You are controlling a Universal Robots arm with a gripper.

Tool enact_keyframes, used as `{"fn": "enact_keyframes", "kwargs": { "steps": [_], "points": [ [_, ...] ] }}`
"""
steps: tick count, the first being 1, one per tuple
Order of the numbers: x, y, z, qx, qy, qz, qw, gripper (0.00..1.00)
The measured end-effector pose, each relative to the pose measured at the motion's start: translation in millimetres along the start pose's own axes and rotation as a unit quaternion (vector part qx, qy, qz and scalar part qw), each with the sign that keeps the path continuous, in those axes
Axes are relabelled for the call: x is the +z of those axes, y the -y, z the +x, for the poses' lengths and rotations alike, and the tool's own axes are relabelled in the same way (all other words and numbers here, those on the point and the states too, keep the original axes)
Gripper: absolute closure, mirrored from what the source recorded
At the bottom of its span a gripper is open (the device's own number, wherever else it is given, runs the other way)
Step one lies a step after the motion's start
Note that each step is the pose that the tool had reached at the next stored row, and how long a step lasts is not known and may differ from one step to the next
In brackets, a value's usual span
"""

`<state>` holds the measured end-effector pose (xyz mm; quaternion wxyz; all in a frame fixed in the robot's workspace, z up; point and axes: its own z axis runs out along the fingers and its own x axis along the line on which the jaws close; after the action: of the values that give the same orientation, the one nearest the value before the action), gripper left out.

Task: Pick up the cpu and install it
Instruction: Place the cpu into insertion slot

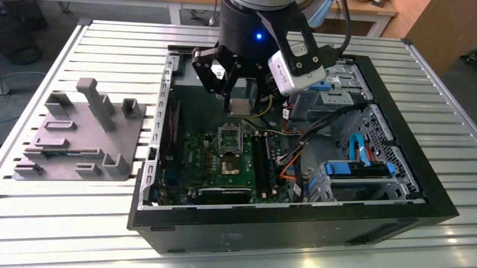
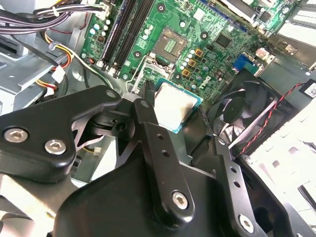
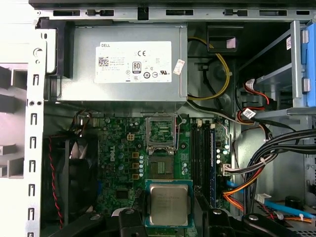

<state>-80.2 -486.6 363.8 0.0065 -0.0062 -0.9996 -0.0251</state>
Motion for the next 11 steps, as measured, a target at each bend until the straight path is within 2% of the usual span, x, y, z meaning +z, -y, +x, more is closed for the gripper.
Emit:
{"fn": "enact_keyframes", "kwargs": {
  "steps": [11],
  "points": [
    [3.0, 0.1, 0.0, 0.000, 0.0000, 0.0000, 1.0000, 0.53]
  ]
}}
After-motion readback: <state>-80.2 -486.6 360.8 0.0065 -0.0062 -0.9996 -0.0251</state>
